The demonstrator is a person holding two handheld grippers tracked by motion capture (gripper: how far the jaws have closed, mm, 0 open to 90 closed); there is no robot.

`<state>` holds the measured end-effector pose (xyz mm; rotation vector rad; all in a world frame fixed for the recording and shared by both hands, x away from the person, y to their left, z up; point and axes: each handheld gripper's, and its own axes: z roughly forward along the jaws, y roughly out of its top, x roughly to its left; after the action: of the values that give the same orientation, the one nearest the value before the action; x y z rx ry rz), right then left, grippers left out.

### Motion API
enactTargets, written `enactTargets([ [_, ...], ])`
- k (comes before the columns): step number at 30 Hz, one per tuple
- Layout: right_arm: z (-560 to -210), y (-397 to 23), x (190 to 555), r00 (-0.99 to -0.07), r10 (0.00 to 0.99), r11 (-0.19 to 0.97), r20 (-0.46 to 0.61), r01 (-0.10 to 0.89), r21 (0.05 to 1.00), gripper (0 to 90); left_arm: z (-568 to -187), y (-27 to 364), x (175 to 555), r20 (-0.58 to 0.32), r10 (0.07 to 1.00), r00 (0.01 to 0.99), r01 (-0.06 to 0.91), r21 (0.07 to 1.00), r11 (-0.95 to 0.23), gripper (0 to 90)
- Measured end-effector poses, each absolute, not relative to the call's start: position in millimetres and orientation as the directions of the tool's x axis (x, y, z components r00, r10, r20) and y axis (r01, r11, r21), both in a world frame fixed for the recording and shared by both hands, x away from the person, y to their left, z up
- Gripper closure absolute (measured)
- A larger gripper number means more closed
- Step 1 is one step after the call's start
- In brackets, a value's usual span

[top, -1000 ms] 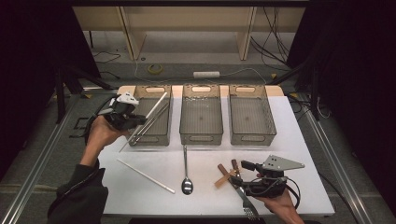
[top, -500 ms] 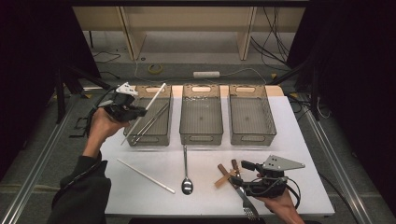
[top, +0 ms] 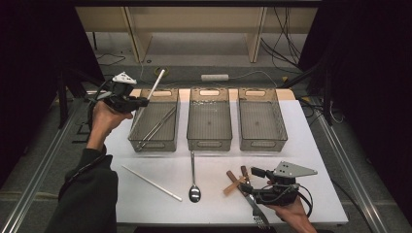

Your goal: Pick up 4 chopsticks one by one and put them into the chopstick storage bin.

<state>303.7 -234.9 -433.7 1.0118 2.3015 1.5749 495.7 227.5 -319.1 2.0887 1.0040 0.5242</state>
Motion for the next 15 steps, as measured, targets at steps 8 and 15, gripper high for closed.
enactTargets([
  [8,-434.2,-234.6,304.2,-0.753,0.617,0.208,0.231,0.439,0.874,29.1,-313.8,222.1,506.7,0.043,0.800,0.598,0.473,0.787,-0.396,84.2],
  [15,-433.8,-235.8,304.4,-0.756,0.614,0.213,0.228,0.437,0.874,29.1,-315.4,219.4,516.0,0.051,0.810,0.584,0.474,0.789,-0.391,84.2],
])
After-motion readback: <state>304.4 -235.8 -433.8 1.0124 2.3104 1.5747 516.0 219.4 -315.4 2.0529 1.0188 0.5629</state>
